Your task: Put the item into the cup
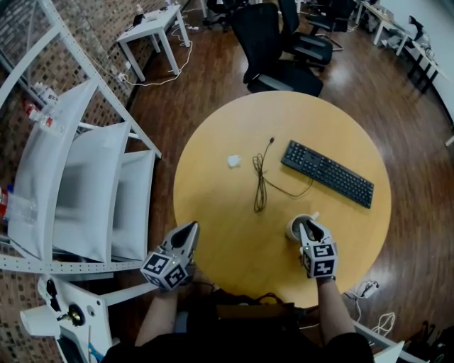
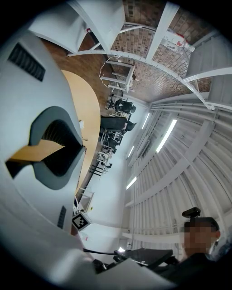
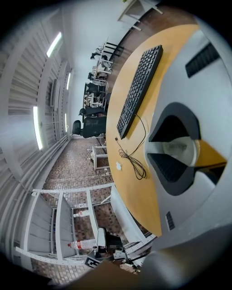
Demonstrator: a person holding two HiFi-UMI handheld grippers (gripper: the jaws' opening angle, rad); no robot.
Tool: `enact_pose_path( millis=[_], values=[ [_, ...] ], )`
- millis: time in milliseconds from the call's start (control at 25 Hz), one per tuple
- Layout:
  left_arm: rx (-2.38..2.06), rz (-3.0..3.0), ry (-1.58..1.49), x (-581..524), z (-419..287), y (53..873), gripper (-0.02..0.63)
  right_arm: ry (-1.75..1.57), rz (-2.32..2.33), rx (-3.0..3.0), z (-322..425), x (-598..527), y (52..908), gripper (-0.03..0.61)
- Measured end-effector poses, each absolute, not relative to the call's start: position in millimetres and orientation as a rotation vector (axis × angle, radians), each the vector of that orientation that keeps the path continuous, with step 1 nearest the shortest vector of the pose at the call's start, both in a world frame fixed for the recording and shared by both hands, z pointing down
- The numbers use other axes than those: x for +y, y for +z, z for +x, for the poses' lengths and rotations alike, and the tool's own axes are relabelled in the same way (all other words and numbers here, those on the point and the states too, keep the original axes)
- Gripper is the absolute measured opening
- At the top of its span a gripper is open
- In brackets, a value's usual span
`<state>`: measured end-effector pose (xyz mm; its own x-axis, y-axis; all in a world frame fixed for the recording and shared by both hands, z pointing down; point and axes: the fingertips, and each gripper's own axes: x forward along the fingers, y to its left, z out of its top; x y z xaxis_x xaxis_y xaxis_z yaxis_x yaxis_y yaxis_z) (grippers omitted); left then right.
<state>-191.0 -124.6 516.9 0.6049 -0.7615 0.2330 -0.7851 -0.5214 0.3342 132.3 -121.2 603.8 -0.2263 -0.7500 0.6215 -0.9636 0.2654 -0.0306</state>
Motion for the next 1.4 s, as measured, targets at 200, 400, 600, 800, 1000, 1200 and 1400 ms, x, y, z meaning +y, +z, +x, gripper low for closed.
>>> enact_pose_path(
  millis=[200,400,600,800,1000,1200,1400],
  values=[
    [-1.230,2.438,0.067,-126.7,-191.5,513.5,-0.008,0.553,1.607,-2.086,136.3,-123.6,586.1,0.086],
    [-1.178,2.480,0.038,-130.6,-181.2,499.4,-0.008,0.498,1.713,-2.179,141.5,-118.2,548.7,0.084],
    [-1.105,2.546,0.009,-131.9,-162.7,485.1,-0.008,0.432,1.809,-2.192,155.6,-101.4,521.5,0.084],
    [-1.054,2.593,-0.029,-139.0,-143.9,470.7,-0.008,0.363,1.931,-2.166,177.5,-75.3,497.3,0.078],
    [-0.943,2.646,-0.077,-136.7,-117.9,456.6,-0.008,0.319,2.091,-2.059,214.0,-34.6,480.4,0.052],
    [-0.863,2.690,-0.092,-139.8,-101.7,448.0,-0.008,0.275,2.235,-1.957,244.5,-5.0,468.9,0.020],
    [-0.841,2.685,-0.099,-140.7,-98.0,450.0,-0.008,0.282,2.326,-1.901,257.0,20.4,462.3,0.011]
  ],
)
